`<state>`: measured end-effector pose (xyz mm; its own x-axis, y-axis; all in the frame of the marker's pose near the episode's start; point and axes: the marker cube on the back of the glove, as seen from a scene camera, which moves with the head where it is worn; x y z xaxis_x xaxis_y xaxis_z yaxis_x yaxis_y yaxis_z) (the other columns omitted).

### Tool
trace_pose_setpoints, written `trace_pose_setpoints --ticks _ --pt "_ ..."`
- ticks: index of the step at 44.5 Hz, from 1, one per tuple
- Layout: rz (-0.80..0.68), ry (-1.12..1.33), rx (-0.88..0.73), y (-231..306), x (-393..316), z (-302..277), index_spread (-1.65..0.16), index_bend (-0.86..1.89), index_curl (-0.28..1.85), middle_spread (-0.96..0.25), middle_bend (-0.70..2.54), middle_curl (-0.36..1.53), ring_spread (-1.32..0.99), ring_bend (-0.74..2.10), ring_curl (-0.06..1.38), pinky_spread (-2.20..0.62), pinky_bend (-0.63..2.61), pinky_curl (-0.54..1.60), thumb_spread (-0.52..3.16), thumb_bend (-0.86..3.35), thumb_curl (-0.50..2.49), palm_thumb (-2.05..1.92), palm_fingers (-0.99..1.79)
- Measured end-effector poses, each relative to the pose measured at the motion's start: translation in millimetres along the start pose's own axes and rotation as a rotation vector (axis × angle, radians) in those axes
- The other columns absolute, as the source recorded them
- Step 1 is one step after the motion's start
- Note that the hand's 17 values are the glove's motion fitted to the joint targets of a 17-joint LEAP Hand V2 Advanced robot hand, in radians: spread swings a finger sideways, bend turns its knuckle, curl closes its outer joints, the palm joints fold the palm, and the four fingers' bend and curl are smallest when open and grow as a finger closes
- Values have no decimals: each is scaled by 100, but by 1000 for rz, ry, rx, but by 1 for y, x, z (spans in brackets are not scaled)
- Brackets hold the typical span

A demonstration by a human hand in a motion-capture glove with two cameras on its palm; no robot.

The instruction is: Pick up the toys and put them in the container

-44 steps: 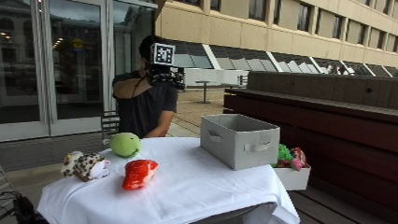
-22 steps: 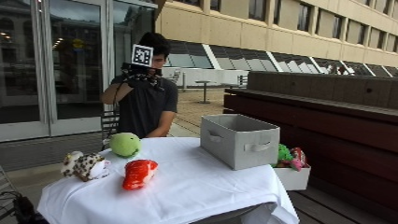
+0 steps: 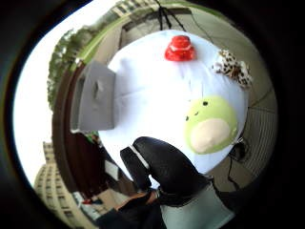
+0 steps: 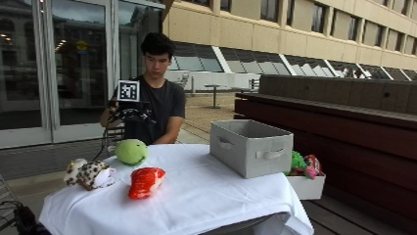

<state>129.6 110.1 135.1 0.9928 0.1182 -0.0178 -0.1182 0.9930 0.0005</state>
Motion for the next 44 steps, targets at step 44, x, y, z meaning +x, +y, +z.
trace_pose_setpoints --ticks 44 --pt "55 -99 -125 32 7 131 -31 18 2 -17 60 37 -35 112 50 -42 124 35 93 36 46 80 83"
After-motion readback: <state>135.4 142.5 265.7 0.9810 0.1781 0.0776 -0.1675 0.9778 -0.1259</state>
